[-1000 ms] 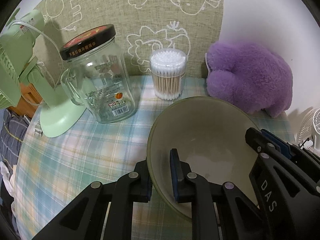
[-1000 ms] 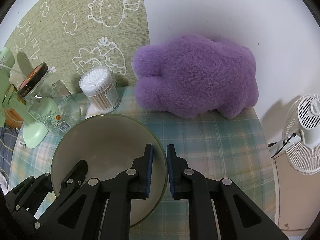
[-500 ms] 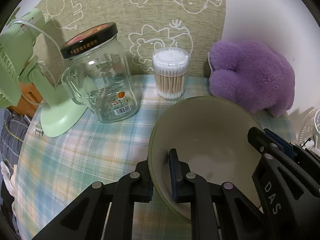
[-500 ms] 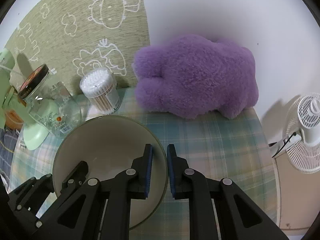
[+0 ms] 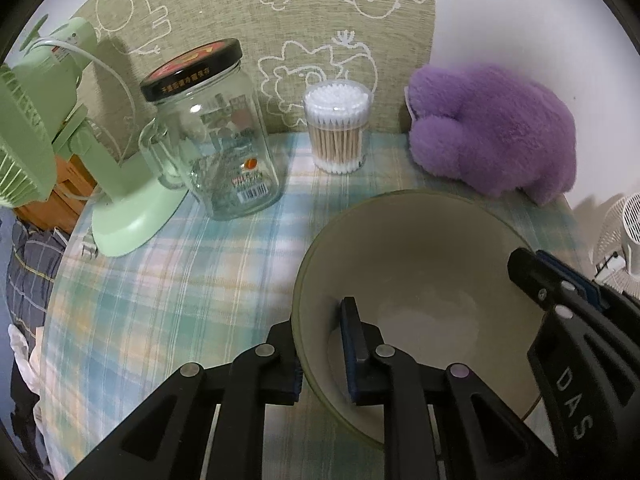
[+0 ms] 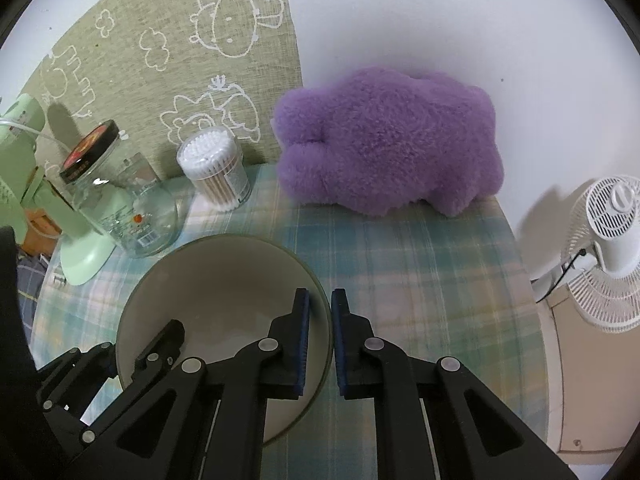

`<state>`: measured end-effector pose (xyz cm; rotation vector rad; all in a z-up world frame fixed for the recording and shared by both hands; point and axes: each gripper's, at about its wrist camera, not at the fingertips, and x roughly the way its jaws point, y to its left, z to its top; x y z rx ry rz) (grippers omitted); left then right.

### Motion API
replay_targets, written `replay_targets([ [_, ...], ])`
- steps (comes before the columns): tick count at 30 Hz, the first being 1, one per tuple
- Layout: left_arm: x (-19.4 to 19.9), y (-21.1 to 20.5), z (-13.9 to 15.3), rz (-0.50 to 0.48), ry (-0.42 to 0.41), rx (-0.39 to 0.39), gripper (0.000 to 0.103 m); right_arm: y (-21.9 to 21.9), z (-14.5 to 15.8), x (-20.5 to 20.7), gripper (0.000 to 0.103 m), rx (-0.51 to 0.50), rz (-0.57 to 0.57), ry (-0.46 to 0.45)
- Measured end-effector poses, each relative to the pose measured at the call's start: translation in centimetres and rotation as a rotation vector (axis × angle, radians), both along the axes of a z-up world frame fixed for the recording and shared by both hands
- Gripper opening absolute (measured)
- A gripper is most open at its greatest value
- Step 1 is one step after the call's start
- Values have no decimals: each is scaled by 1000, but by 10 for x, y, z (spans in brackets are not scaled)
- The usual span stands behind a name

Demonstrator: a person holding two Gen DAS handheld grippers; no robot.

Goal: Organize plates and bowls

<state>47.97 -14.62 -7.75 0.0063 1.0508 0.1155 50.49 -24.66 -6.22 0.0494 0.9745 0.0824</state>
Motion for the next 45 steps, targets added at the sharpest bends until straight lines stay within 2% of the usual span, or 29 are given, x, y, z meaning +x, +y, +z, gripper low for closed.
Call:
replay_targets([
  [10,-45,4,28,-27,-18,-11,14,-2,27,-44,14,2,-19,-18],
  [18,-85,11,59,-57,-44,-44,14,0,64,-91,14,-3,-46,-56],
  [25,-126,21,96,-92,-99,-20,14,12,98,-139,14,-13,-70,-97],
  [34,-176,50,133,-108,-157,-35,14,42,131,-199,14,-14,-88,-138],
  [45,-229,72,147,-164,-191,-23,14,63,146,-263,14,-14,-119,-157],
])
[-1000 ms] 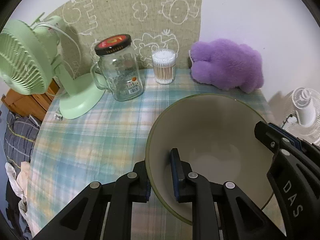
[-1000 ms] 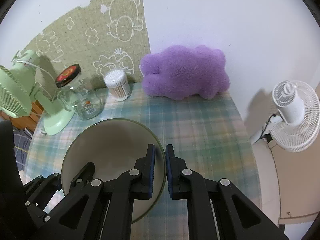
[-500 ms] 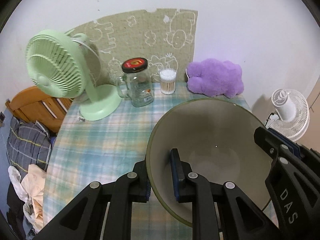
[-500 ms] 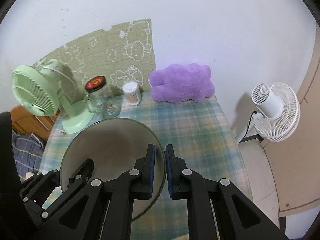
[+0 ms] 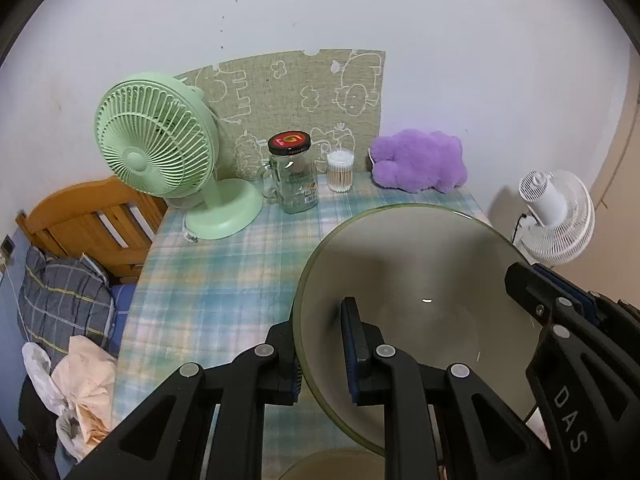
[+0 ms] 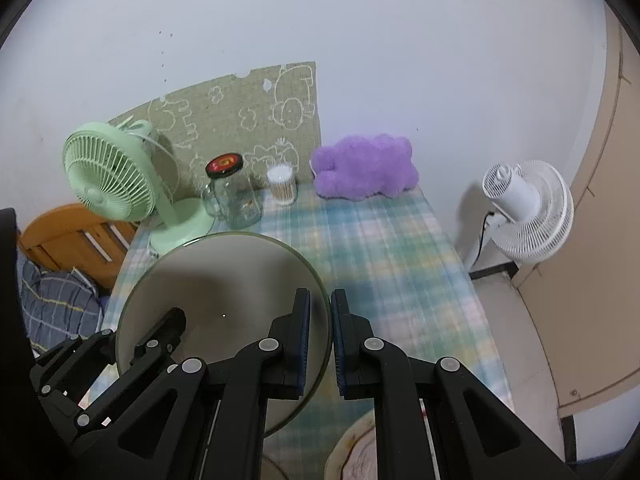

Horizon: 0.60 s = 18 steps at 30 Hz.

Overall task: Organize plates and bowls
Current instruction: 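Lift and carry the cream bowl with both tools toward the plate stack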

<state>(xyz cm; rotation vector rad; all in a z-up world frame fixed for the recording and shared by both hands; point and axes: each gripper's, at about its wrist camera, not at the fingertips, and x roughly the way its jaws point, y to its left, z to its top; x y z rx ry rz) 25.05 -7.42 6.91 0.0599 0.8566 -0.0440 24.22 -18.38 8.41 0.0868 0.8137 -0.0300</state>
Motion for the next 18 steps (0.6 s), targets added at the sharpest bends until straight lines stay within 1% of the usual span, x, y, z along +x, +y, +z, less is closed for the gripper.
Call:
replay_targets([
  [3,-16,4,-4,-25,2,15,14,5,-4,-16,14,-4,-11,5],
  [13,-58,20,-24,-48,44,-3,14,21,-22,-64,14,-21,-29,37],
  [18,-76,26,-40,-53,71,-16,14,28,-35,-82,14,-36,-32,66],
])
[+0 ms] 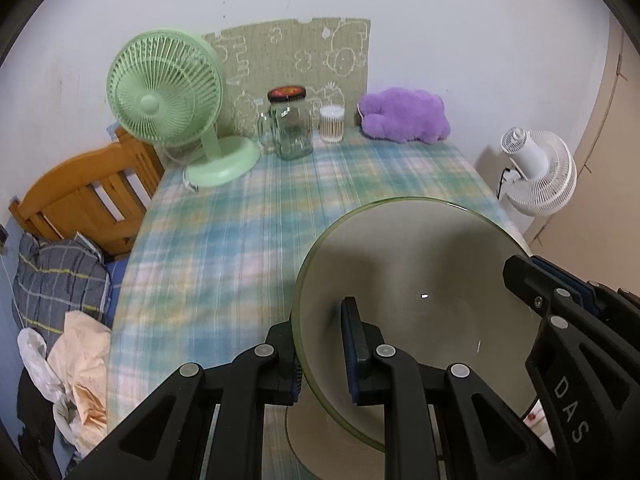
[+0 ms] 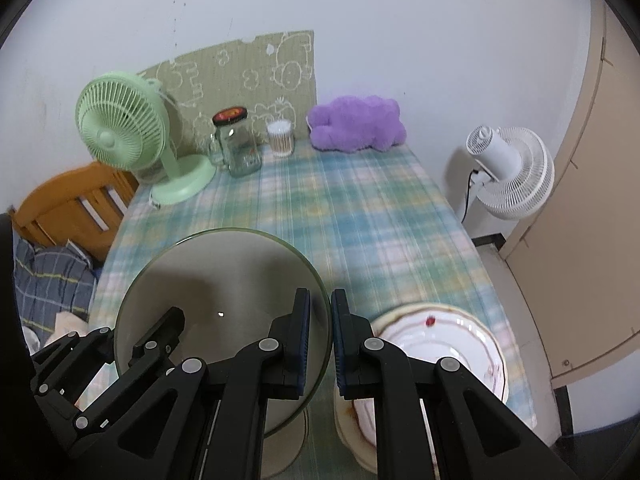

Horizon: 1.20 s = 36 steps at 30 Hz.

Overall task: Organize plates and bowls
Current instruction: 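Lift and carry the cream bowl with both tools toward the plate stack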

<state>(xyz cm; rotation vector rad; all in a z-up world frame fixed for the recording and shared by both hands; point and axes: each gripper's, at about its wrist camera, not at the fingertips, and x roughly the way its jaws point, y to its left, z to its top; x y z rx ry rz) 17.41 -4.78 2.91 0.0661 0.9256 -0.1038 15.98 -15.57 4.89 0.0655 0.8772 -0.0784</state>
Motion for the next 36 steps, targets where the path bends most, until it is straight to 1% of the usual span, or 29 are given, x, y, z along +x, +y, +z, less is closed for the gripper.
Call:
replay_targets([
  [4,-10,2,-13,-9,24,0,14,3,-12,-10,14,-8,-2,33],
  [7,-16,1,-19,-15,20,16,14,4,-20,-16,14,-13,-4,47],
  [12,-22,4,-31,-8,45,6,14,7,-31,-21,14,-24,4,84],
  [24,-30,16,-57,33,104,25,14,23,-56,-21,14,-43,46,155],
  [27,-30,16,-60,37,99,40,15,25,-62,-20,14,-46,52,168],
  [33,-25,18,-69,36,118,54,15,26,-71,-18,14,-36,52,195],
  [36,-25,18,-75,35,130,64,15,25,-80,-16,14,-19,45,222],
])
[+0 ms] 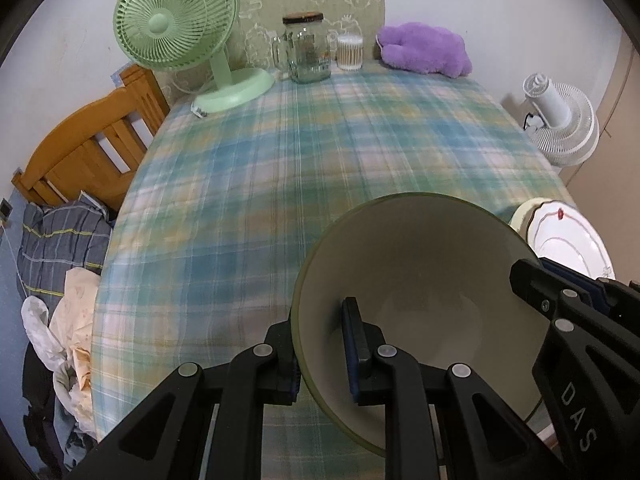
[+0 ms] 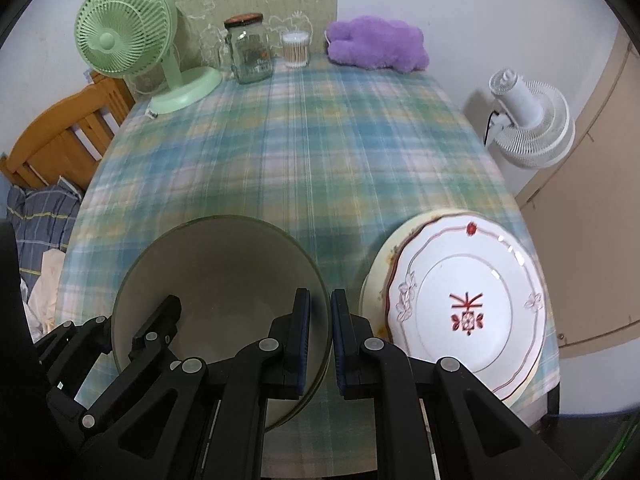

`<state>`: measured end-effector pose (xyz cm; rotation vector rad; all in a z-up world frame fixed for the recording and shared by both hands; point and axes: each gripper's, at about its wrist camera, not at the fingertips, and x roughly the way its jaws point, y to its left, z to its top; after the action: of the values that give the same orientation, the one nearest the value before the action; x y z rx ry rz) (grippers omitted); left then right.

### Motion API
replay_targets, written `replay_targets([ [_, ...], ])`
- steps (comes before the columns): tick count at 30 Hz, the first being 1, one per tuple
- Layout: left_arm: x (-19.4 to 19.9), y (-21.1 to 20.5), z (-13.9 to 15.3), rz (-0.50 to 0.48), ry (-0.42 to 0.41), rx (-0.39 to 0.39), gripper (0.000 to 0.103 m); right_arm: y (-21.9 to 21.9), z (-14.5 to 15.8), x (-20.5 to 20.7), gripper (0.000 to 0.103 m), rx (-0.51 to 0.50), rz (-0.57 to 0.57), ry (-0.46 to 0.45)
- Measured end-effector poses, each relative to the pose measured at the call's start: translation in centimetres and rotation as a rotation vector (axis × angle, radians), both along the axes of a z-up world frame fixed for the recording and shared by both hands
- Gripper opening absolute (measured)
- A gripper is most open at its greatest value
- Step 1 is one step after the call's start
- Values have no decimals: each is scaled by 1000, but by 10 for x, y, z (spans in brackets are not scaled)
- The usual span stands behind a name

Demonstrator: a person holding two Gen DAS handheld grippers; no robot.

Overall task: Organize plates and bowls
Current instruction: 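Lift and carry the cream bowl with both tools toward the plate stack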

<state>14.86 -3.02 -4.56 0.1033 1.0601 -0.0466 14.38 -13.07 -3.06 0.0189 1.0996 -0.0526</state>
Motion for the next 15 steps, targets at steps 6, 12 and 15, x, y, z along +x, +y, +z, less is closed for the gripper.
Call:
replay_targets([
  [6,-2,-2,-3,-15,-24,13,15,0,-6,-3,14,2,-7,12],
  [12,-2,2,-4,-16,-30,1,16,2,-8,-5,14,-2,-14,-4],
  [15,-4,2,-5,-11,-24,-15,16,3,-8,-6,14,-6,-19,-8],
])
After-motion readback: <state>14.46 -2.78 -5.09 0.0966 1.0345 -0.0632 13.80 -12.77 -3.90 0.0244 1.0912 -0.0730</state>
